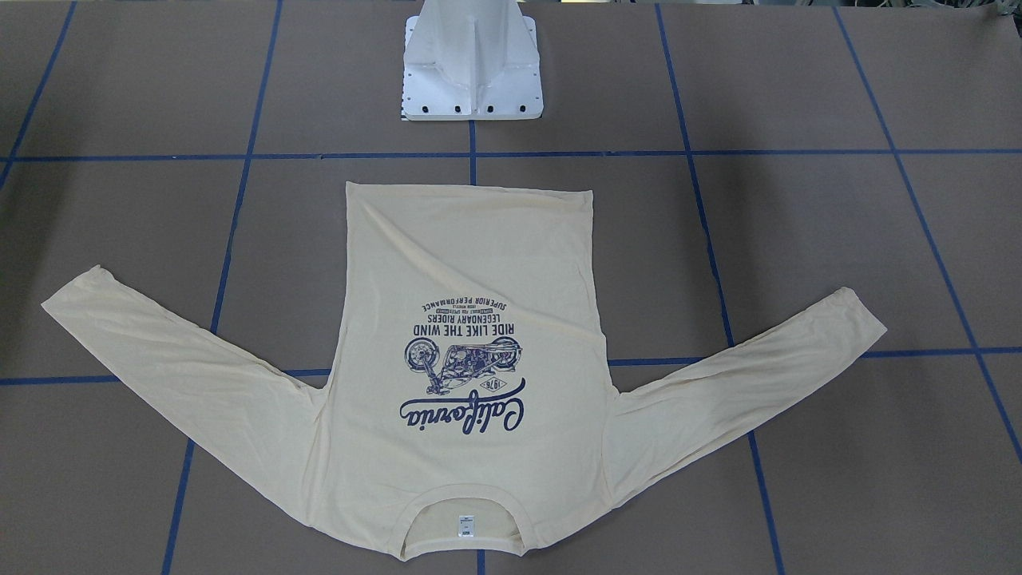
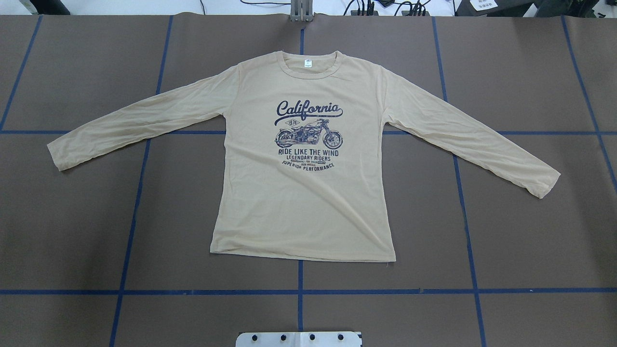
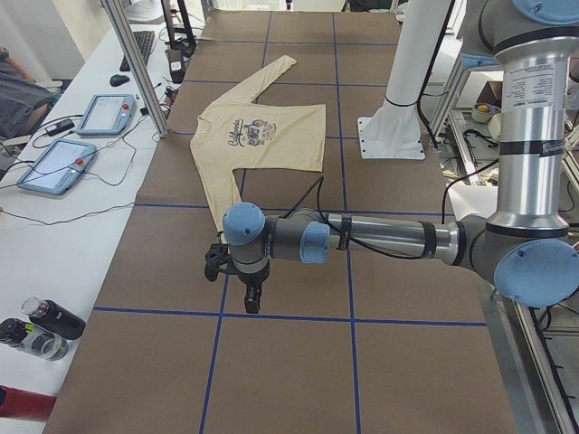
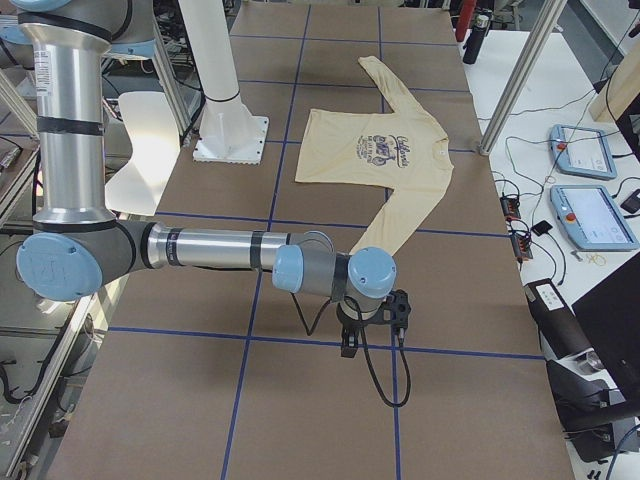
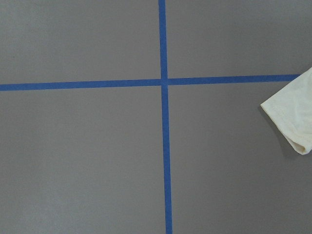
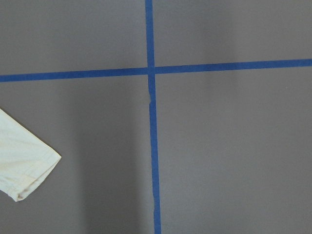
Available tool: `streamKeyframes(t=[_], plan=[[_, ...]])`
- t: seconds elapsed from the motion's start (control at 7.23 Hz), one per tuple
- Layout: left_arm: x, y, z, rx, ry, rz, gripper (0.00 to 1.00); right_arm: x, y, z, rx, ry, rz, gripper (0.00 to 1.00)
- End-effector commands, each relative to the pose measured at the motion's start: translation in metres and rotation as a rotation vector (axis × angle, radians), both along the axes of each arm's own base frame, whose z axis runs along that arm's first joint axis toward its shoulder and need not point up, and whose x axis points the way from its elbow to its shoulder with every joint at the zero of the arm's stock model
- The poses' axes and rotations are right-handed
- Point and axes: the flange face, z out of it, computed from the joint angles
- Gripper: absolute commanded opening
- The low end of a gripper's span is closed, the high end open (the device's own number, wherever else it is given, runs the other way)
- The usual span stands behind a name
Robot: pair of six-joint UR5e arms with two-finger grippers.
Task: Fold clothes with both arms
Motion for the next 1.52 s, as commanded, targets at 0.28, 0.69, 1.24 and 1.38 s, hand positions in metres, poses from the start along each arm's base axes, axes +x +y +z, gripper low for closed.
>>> streamKeyframes(t=[0.28, 0.69, 1.24, 1.38], plan=[[0.0, -0.001, -0.003, 0.017, 0.007, 0.004, 0.99, 0.0, 0.001, -0.001, 0.048, 0.006, 0.001, 1.0], [0.004, -0.048, -0.064, 0.145, 0.016, 0.001, 0.99, -0.001, -0.021, -0.047, 0.236, 0.007, 0.0, 1.0], [0.013, -0.059, -0.076, 0.383, 0.038, 0.018, 0.99, -0.022, -0.029, -0.043, 0.293, -0.053, 0.002, 1.0], [0.013, -0.062, -0.076, 0.39, 0.038, 0.018, 0.99, -0.051, -0.029, -0.048, 0.28, -0.073, 0.012, 1.0]])
